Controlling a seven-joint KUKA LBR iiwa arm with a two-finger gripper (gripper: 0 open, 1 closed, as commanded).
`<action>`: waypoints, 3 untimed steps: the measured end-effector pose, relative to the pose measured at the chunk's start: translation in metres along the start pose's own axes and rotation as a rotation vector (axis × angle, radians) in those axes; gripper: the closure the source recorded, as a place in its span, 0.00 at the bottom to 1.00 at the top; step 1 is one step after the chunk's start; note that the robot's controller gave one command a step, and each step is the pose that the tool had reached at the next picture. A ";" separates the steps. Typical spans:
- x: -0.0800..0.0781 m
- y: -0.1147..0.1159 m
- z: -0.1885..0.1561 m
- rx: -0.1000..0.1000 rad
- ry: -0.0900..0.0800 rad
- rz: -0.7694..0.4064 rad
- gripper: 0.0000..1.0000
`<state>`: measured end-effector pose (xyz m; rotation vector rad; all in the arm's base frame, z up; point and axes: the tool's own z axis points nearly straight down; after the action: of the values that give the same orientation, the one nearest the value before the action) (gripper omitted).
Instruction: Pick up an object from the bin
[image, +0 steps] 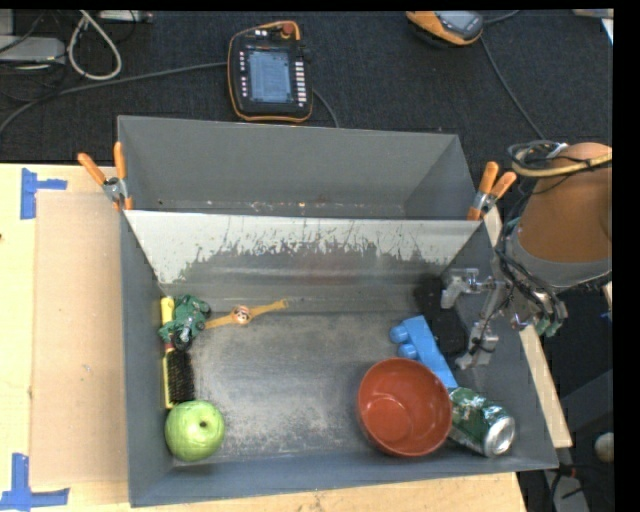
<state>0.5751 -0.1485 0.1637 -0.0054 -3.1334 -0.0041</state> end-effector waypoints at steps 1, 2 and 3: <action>-0.002 0.001 -0.005 0.002 -0.007 -0.005 0.00; 0.003 -0.004 -0.101 0.000 -0.004 0.000 0.00; -0.002 0.024 -0.043 0.001 -0.006 -0.066 0.00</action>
Offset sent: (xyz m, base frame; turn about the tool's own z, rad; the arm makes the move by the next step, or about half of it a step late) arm -0.0080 -0.0111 0.2117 0.0000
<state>0.5777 -0.1248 0.2069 0.0981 -3.1382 -0.0035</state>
